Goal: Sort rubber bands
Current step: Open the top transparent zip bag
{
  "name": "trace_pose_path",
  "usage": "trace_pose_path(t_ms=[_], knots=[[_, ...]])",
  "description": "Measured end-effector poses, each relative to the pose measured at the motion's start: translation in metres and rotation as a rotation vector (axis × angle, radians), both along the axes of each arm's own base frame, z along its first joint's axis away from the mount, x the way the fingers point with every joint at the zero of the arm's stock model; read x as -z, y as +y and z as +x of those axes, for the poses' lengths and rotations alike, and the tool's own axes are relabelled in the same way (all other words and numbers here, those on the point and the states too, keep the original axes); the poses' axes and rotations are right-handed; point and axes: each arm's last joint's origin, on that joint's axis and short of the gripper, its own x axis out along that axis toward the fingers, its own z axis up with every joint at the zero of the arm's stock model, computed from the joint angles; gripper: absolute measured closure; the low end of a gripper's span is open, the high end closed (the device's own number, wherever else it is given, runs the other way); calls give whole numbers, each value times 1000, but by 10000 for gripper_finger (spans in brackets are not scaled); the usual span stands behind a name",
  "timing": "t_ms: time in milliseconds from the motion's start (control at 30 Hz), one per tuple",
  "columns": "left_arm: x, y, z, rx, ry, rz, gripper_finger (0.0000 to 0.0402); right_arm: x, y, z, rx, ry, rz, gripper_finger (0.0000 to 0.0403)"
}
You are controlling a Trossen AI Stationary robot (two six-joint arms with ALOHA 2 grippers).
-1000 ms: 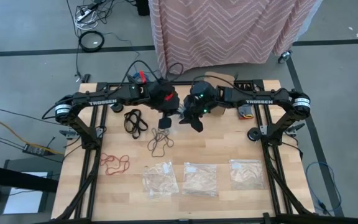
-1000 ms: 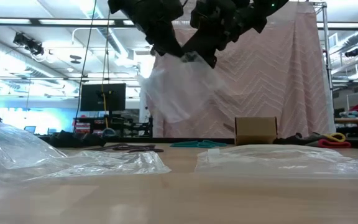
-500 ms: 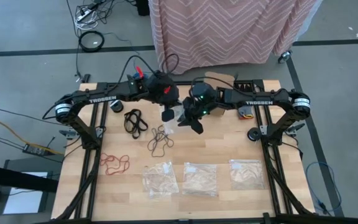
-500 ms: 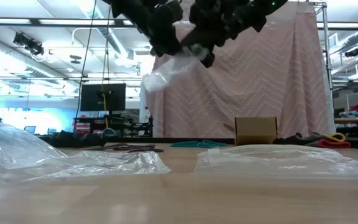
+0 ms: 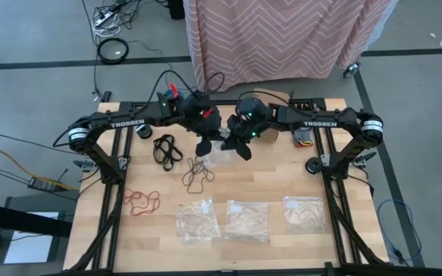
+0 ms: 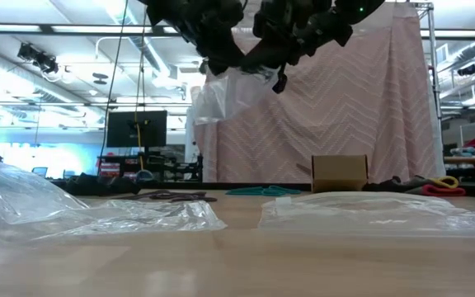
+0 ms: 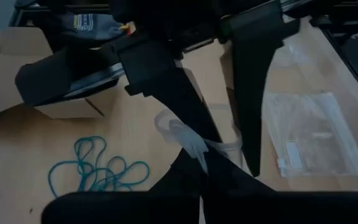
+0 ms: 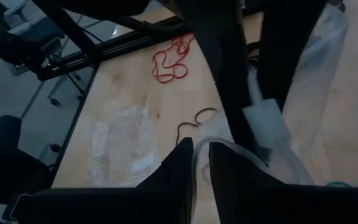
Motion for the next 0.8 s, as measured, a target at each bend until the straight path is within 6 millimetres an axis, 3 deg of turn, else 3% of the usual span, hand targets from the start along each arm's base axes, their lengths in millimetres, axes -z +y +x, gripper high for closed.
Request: trace_pose_path(t_ms=[533, 800], knots=[[6, -8, 7, 52, 9, -86, 402, 2, -1, -1, 22, 13, -2, 401], [1, 7, 2, 4, 9, -72, 402, 10, 9, -3, 21, 89, -6, 384]])
